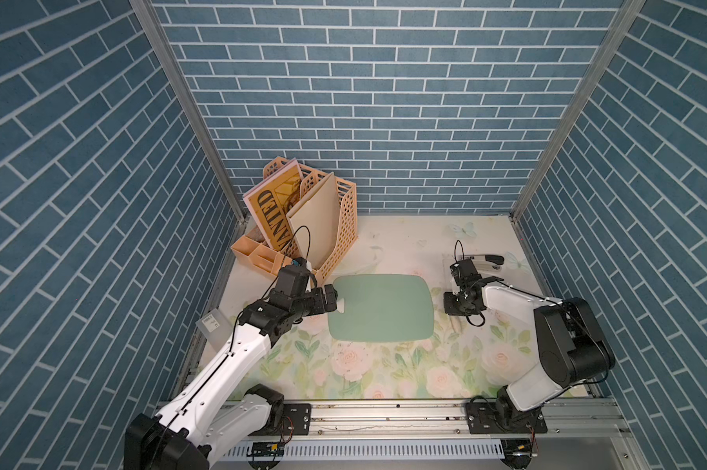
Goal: Align the knife with the edge of the cutting board
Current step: Pick up the knife at the center of the board.
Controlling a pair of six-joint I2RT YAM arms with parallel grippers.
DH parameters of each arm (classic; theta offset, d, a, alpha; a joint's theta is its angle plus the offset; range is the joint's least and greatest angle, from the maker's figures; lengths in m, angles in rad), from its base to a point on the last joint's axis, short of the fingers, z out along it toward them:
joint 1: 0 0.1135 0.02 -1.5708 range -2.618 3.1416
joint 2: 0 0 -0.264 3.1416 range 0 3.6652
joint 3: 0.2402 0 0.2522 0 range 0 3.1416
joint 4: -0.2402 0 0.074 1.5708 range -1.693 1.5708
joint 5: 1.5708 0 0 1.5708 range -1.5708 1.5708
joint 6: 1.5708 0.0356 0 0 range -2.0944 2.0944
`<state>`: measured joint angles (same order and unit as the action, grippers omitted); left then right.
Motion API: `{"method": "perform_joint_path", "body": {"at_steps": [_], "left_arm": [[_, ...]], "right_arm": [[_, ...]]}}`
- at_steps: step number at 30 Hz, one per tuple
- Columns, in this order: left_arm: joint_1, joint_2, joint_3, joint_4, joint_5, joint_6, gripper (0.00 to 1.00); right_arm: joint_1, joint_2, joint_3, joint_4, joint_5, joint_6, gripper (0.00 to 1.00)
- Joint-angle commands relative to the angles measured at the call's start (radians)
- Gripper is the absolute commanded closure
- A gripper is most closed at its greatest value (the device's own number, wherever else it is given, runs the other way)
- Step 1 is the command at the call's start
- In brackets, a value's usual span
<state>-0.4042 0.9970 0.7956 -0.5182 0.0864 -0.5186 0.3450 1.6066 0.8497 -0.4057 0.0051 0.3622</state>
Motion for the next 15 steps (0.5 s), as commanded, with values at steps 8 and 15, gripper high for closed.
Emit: {"method": "perform_joint_path", "body": {"at_steps": [8,15], "left_arm": [[0.006,0.000,-0.013,-0.008,-0.014,0.010,0.00],[0.006,0.001,-0.013,-0.008,-0.013,0.010,0.00]], "right_arm": [[-0.003,0.029,-0.004,-0.011,0.000,0.046,0.62],[-0.002,0.033,-0.007,-0.008,-0.002,0.048,0.69]]}}
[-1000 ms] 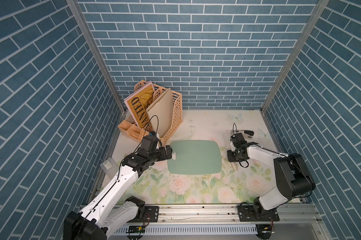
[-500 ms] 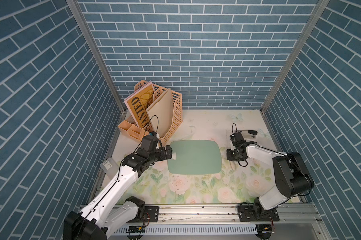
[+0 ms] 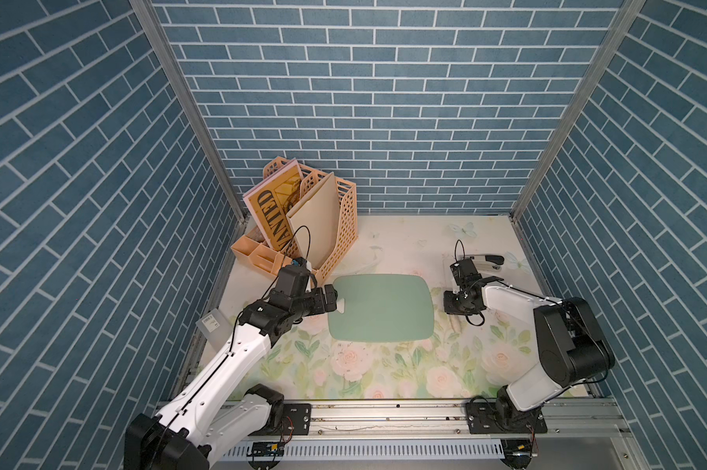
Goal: Align the knife with the edge of the cutting board
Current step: Pick up the knife at the center of the board.
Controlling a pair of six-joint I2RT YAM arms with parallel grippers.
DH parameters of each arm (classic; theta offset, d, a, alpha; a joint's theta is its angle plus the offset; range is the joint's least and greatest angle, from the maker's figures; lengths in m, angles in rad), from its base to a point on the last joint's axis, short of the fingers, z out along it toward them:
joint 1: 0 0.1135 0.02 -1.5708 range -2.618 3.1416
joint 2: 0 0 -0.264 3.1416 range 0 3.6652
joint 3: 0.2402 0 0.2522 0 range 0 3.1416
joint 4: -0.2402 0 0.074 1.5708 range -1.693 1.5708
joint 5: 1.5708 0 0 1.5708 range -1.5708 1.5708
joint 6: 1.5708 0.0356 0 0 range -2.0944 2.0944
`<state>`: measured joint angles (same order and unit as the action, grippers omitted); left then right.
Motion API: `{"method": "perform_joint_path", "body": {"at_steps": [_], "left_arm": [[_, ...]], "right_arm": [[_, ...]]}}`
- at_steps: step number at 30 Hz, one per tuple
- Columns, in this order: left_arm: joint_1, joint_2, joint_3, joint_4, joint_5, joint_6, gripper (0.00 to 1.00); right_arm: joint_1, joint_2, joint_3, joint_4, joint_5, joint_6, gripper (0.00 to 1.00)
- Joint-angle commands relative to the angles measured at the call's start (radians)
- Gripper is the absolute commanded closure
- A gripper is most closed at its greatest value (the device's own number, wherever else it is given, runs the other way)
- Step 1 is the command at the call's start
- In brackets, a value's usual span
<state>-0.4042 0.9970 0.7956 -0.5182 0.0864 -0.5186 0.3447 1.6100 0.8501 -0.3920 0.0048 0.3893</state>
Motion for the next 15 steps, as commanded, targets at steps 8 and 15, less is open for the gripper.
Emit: {"method": "perform_joint_path", "body": {"at_steps": [8,15], "left_arm": [[0.006,0.000,-0.013,-0.008,-0.014,0.011,0.00],[0.005,0.003,-0.013,-0.008,-0.013,0.009,0.00]], "right_arm": [[0.008,0.020,0.006,-0.031,0.017,0.028,0.88],[0.033,-0.006,0.036,-0.058,0.033,0.058,0.99]]}}
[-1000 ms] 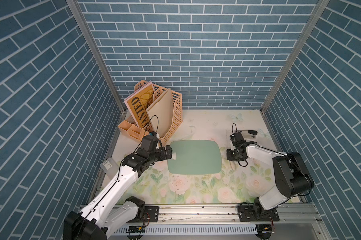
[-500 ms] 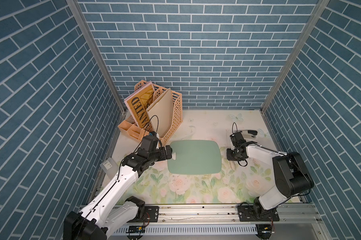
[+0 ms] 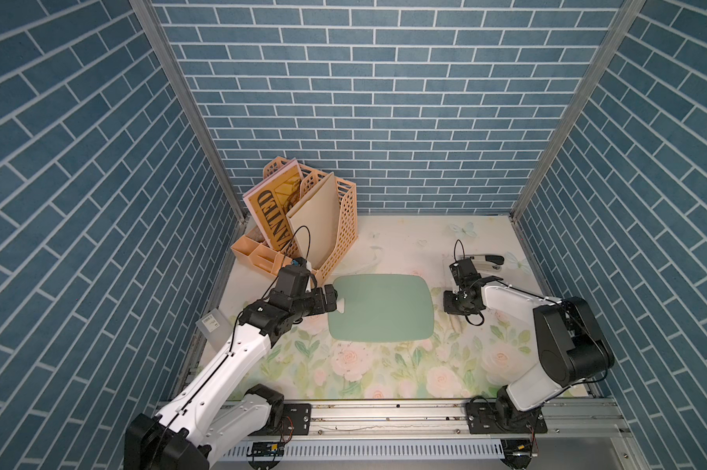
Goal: Align the knife with the edge of the cutting board
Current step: Pick up the knife at the center of the board, then place the knife at the edge of the cutting board.
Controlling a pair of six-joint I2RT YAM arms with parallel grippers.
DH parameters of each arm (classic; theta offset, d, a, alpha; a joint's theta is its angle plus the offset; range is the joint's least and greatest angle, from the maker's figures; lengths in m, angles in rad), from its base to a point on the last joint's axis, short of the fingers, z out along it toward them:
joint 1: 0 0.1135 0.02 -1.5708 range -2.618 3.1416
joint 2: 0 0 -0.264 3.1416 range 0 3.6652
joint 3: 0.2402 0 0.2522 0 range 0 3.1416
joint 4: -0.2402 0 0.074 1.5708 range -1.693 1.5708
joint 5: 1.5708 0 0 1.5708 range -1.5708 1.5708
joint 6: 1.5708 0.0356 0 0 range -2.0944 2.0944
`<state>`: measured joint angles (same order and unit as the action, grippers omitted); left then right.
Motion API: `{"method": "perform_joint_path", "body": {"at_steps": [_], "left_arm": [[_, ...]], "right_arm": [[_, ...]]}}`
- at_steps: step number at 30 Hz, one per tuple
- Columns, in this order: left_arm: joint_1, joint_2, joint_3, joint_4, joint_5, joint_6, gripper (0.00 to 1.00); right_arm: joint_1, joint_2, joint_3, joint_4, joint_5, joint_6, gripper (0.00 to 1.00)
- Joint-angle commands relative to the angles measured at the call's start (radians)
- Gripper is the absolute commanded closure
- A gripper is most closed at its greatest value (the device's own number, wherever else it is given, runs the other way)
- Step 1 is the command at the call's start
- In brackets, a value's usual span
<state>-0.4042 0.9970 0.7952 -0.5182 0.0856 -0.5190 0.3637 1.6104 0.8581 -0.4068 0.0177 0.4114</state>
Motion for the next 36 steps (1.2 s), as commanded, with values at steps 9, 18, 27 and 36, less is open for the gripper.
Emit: {"method": "perform_joint_path", "body": {"at_steps": [9,18,27,36], "left_arm": [[0.007,0.000,-0.013,-0.008,-0.009,0.011,0.00],[0.006,0.001,-0.014,-0.007,-0.007,0.011,0.00],[0.006,0.011,-0.014,-0.008,-0.003,0.012,0.00],[0.006,0.016,-0.013,-0.009,-0.009,0.011,0.00]], "right_arm": [[0.058,-0.010,0.074,-0.071,0.042,0.061,1.00],[0.108,-0.032,0.109,-0.122,0.063,0.110,1.00],[0.206,-0.046,0.140,-0.154,0.082,0.197,1.00],[0.330,-0.044,0.157,-0.161,0.126,0.304,1.00]]}}
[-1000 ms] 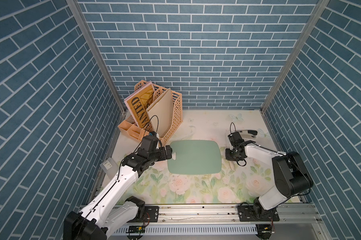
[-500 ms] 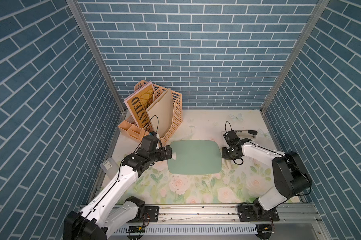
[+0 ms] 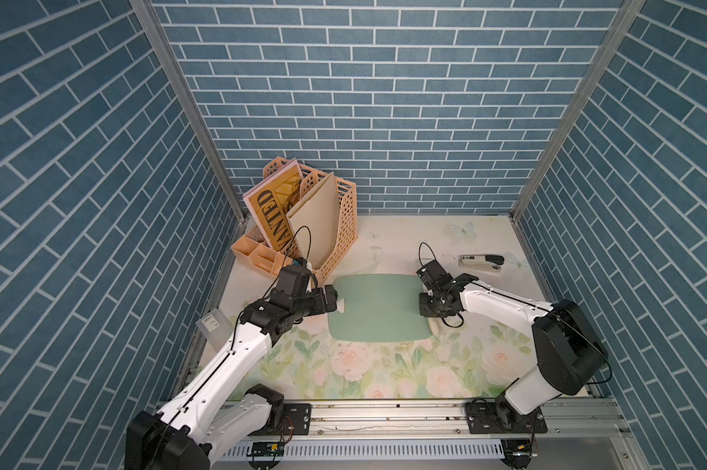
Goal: Align the knife with the edge of the cutting board
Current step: Place the knife at the edge of the cutting board.
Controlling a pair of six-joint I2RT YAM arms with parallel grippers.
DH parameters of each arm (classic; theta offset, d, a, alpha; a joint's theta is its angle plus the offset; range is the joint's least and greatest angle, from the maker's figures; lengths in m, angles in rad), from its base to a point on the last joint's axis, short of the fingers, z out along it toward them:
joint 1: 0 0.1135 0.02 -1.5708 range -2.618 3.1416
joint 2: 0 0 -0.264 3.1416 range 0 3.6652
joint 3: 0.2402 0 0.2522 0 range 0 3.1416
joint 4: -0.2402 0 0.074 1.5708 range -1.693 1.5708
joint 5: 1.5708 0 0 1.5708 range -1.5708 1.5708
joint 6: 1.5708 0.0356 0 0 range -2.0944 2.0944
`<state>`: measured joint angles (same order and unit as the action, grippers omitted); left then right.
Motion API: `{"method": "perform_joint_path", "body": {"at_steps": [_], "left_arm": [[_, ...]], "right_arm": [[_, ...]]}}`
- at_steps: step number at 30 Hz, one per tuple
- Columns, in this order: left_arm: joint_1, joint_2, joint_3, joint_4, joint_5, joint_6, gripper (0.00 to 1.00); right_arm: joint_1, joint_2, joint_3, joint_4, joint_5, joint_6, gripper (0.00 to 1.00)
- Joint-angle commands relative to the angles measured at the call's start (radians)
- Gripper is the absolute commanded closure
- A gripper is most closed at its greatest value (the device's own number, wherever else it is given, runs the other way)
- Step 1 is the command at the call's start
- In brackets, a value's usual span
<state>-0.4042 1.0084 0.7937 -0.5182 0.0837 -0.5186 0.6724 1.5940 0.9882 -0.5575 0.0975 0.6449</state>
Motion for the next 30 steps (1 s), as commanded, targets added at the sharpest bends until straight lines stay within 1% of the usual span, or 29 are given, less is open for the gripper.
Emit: {"method": "perform_joint_path", "body": {"at_steps": [1,5,9,16,30], "left_arm": [[0.006,0.005,-0.011,-0.009,-0.008,0.010,0.00],[0.005,0.006,-0.011,-0.014,-0.006,0.009,0.00],[0.006,0.014,-0.010,-0.016,-0.003,0.011,0.00],[0.006,0.026,-0.008,-0.017,-0.004,0.011,0.01],[0.004,0.019,-0.009,-0.019,0.001,0.012,0.00]], "right_arm": [[0.032,-0.024,0.029,-0.011,0.053,0.081,1.00],[0.063,-0.011,0.047,-0.036,0.085,0.104,1.00],[0.093,-0.004,0.044,-0.033,0.079,0.138,1.00],[0.147,0.011,0.049,-0.045,0.104,0.178,1.00],[0.220,0.016,0.004,-0.036,0.095,0.236,1.00]]}}
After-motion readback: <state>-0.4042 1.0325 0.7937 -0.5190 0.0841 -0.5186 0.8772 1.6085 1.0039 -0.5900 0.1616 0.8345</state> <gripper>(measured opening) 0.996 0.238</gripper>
